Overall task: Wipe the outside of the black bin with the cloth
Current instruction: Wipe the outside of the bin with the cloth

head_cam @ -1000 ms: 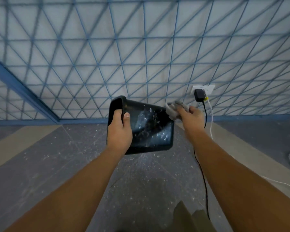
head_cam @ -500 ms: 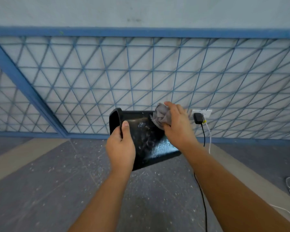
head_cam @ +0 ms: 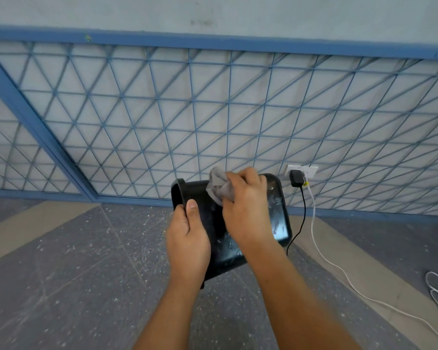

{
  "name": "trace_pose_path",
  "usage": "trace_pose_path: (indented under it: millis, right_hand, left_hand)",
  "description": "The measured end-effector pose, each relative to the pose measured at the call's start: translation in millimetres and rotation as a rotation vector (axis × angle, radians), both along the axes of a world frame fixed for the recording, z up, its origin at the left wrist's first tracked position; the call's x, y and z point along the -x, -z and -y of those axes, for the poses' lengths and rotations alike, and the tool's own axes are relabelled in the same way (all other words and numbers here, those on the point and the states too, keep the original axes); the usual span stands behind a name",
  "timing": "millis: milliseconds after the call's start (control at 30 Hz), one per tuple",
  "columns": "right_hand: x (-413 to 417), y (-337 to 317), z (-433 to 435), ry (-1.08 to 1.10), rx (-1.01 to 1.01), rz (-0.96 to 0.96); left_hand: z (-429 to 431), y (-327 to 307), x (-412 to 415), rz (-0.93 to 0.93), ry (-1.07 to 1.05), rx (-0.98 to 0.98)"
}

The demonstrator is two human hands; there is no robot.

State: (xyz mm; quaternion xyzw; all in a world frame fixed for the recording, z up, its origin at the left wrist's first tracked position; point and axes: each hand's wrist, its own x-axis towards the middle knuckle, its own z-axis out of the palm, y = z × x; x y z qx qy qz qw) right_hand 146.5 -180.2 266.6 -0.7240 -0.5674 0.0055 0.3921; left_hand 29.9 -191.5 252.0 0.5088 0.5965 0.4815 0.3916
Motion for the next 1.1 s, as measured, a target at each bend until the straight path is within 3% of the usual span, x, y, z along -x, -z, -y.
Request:
trace_pose_path:
  millis: [167, 333, 500, 633, 800, 900, 1000, 1100]
  right_hand:
    - [25.3, -3.9, 25.5, -0.147, -0.012, 0.101]
    - [10.5, -6.6, 3.6, 0.044, -0.058, -0.048]
    - [34.9, -4.6, 22.6, -0.173, -0.057, 0.064]
    - [23.3, -3.9, 10.9, -0.013, -0.061, 0.003]
    - [38.3, -24.4, 20.5, 0.029, -0.070, 0.114]
    - [30.5, -39.8, 36.0, 0.156, -0.138, -0.066]
    - [22.9, -50.9, 49.1, 0.067, -0.167, -0.272]
    - [27.2, -41.7, 62.1, 0.012, -0.138, -0.245]
  left_hand:
    - [-3.1, -4.6, 10.3, 0.181, -0.043, 0.044]
    - [-2.7, -9.5, 1.7, 0.072, -0.002, -0.031]
    - [-6.6, -3.9, 12.0, 0.215, 0.011, -0.011]
    - [-3.7, -5.8, 5.8, 0.164, 0.054, -0.018]
    - [-1.0, -6.3, 8.0, 0.216, 0.045, -0.035]
    - [-1.5, -10.0, 7.6, 0.215, 0.026, -0.064]
    - [-1.0, -11.6, 7.0, 0.298, 0.010, -0.049]
    - [-4.0, -7.4, 7.6, 0.369, 0.007, 0.001]
